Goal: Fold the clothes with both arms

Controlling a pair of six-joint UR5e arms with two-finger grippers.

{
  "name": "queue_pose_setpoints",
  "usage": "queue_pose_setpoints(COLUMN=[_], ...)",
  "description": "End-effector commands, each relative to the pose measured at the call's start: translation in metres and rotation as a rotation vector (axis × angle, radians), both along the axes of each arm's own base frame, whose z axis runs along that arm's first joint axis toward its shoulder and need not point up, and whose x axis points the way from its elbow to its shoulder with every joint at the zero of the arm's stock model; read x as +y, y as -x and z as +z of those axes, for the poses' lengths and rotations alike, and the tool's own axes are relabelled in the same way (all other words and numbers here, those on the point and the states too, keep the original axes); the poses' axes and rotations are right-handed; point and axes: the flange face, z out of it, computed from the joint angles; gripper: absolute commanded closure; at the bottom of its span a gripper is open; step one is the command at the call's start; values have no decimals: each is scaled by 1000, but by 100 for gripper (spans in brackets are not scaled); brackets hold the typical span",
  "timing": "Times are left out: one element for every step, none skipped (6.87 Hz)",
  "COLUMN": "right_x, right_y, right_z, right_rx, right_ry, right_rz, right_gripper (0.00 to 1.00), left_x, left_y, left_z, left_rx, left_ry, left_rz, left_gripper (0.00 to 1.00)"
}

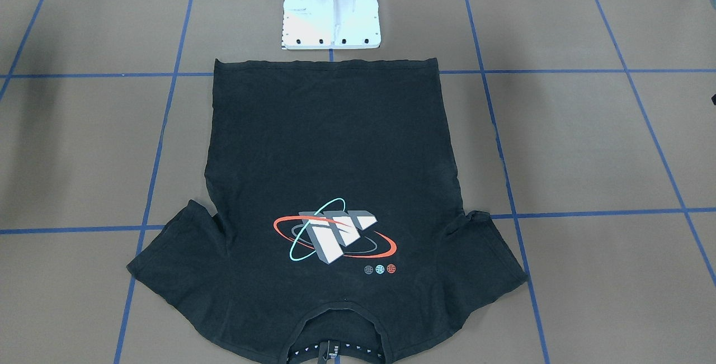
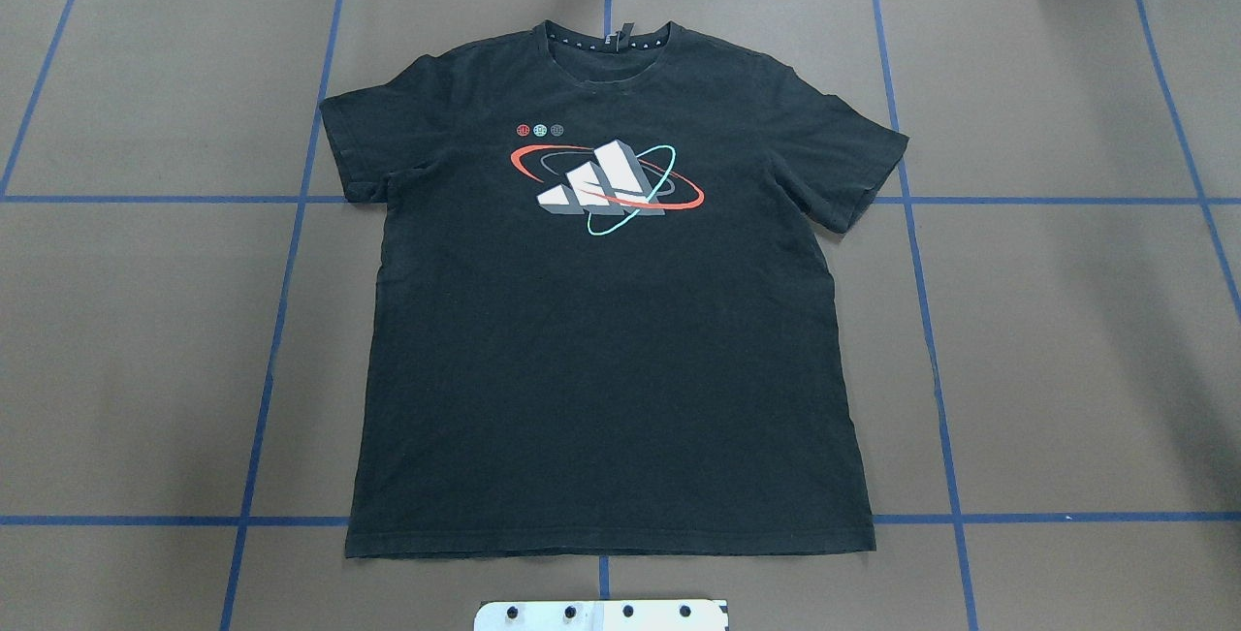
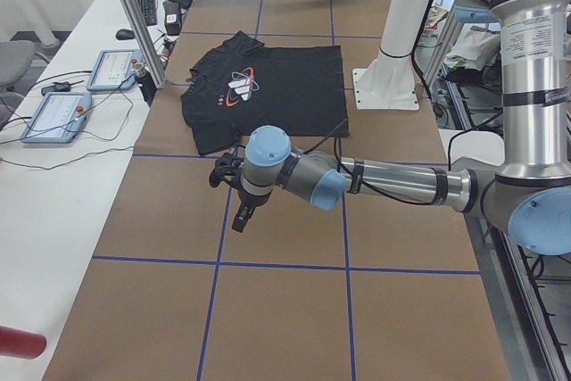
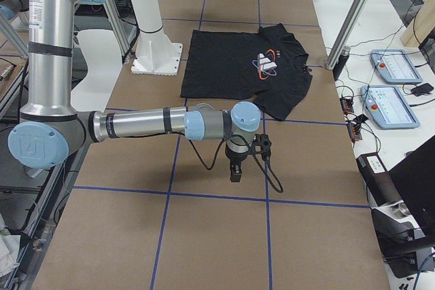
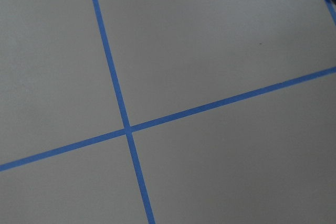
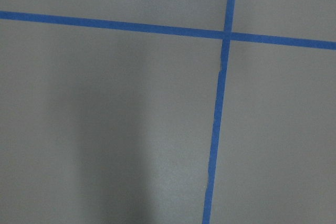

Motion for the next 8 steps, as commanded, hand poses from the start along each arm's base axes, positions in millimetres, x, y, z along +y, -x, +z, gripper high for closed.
queue_pose_setpoints(right_x=[1,0,0,1,0,0,-4,-23], right_y=[0,0,0,0,1,4,14,30], right_z=[-1,-4,-3,1,-6,-4,-12,-28], right_rx=[-3,-4,-4,1,-8,-34,-63,-109], right_ry=[-1,-6,-4,-2,-12,-2,-16,2], right_rz=[1,1,1,0,1,-4,-20,21], right_gripper=[0,0,0,0,0,0,0,0], left_x=[-18,-17,-16,-15,-15,-11,-12,-10], left_y=[-3,-3,-2,-2,-2,-2,-4,-6], left_z=[-18,-22,-19,-20,-21,-23,-20,-30], left_rx=[0,2,-3,4,5,8,21,52], left_ry=[49,42,48,47,37,35,45,23], left_rz=[3,3,-1,2,3,3,11,28], left_gripper=[0,0,0,0,0,0,0,0])
